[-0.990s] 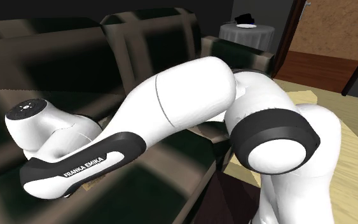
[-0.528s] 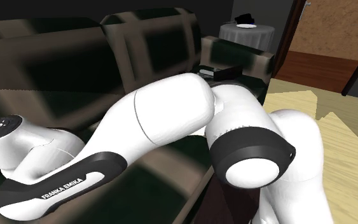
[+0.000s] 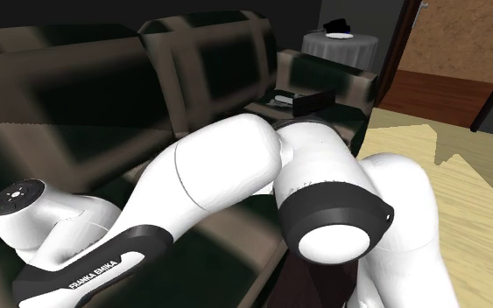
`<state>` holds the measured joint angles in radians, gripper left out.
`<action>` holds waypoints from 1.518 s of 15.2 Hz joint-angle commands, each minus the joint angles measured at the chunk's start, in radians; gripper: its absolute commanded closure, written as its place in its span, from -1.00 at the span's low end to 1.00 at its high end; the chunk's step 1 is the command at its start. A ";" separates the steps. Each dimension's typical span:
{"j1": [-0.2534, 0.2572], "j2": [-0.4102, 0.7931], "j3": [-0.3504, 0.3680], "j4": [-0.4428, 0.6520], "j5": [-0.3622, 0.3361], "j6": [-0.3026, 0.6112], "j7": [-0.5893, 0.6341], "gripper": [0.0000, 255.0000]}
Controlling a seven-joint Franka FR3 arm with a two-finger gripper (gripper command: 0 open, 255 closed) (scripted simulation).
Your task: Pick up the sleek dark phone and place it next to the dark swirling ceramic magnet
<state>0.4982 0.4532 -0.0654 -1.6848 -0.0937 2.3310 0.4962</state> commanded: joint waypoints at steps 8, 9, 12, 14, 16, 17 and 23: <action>0.000 0.014 0.000 -0.009 -0.001 0.024 0.003 1.00; 0.000 0.014 0.000 -0.009 -0.001 0.024 0.003 1.00; 0.000 0.014 0.000 -0.009 -0.001 0.024 0.003 -1.00; 0.000 0.014 0.000 -0.009 -0.001 0.024 0.003 -1.00; 0.003 -0.009 0.000 -0.010 -0.001 0.002 0.003 -1.00; 0.005 -0.031 0.000 -0.009 -0.002 -0.021 0.003 -1.00; 0.008 -0.068 0.001 -0.005 -0.002 -0.063 0.004 -1.00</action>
<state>0.5065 0.3867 -0.0643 -1.6895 -0.0961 2.2696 0.4998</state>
